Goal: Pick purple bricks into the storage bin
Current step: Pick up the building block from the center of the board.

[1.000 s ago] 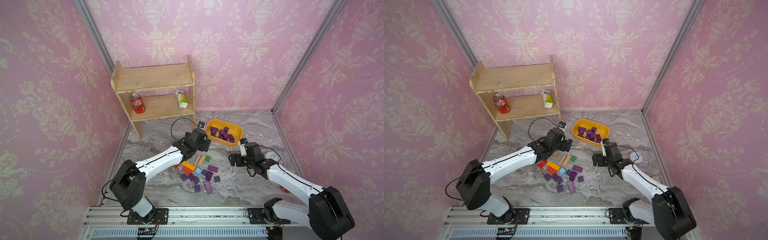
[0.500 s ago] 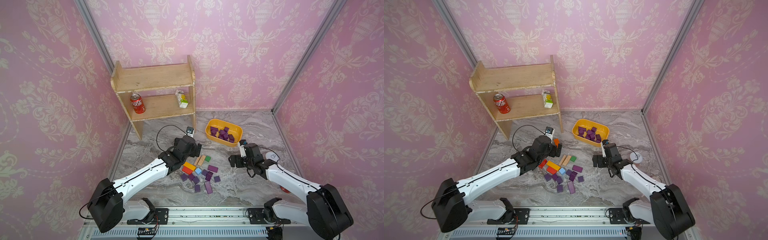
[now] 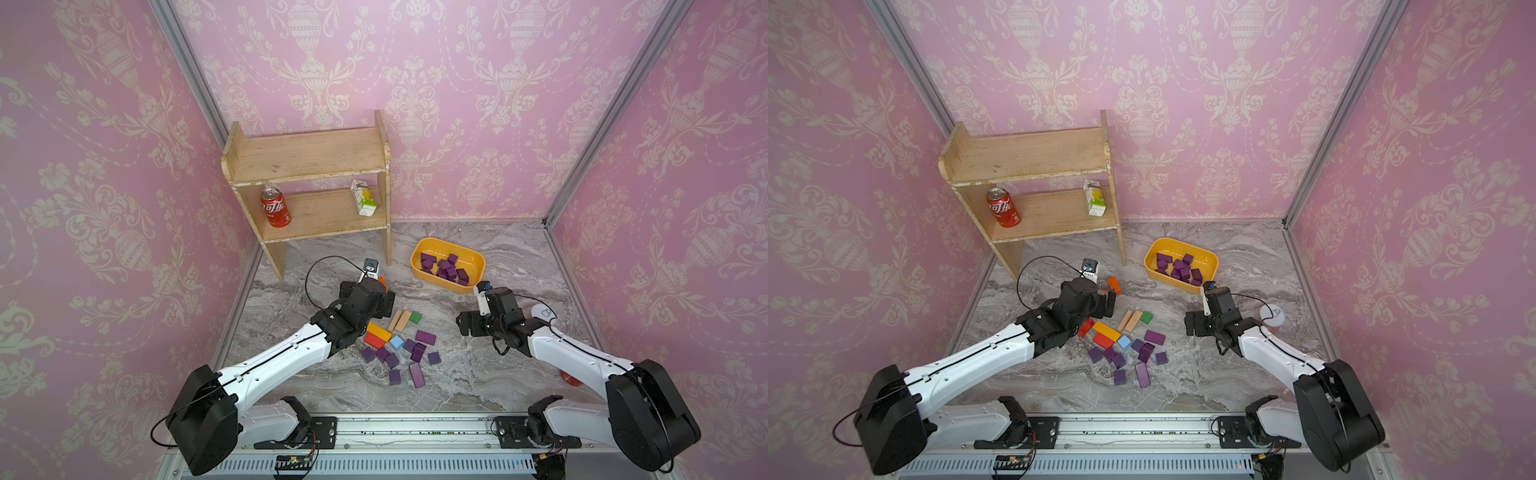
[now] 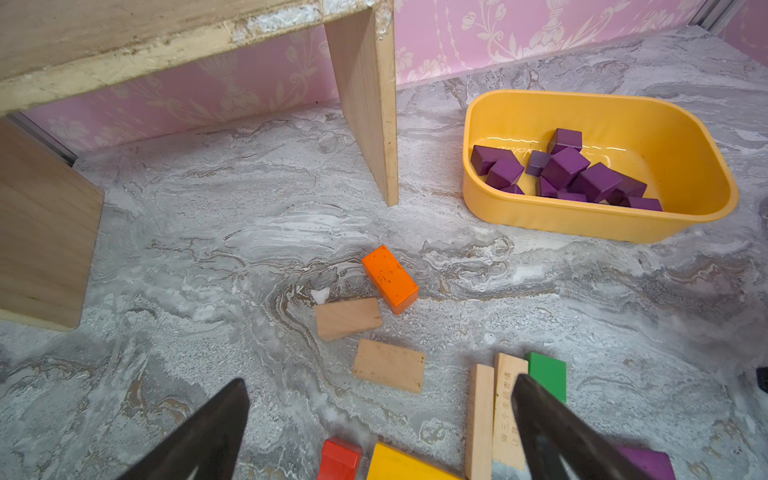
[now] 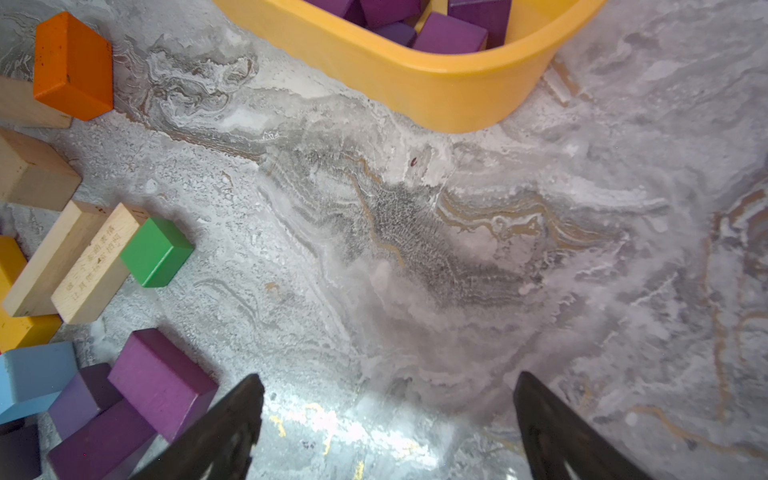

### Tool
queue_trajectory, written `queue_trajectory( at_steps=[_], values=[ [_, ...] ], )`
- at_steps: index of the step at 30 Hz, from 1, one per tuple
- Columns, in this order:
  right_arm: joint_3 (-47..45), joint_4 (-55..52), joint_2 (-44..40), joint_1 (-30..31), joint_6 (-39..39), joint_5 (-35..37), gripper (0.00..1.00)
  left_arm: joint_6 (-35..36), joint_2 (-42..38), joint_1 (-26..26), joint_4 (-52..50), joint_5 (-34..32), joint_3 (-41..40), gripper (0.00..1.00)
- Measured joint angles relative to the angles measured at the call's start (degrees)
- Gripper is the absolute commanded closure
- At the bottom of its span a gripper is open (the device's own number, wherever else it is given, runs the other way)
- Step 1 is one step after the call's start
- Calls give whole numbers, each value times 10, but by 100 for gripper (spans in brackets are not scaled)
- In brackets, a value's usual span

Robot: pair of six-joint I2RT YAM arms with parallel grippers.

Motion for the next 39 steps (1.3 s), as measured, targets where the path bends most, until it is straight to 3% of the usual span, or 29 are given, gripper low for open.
queue_trajectory(
  at_steps=[19, 24, 39],
  values=[
    [0, -1, 5, 0, 0, -18, 8, -4, -38, 0, -11, -16, -35, 1],
    [-6, -13, -34, 6, 3, -32, 11, -17, -75, 0, -30, -14, -42, 1],
    [-15, -116, -114, 128, 61, -34, 27, -66, -199, 0, -55, -14, -137, 1]
  ],
)
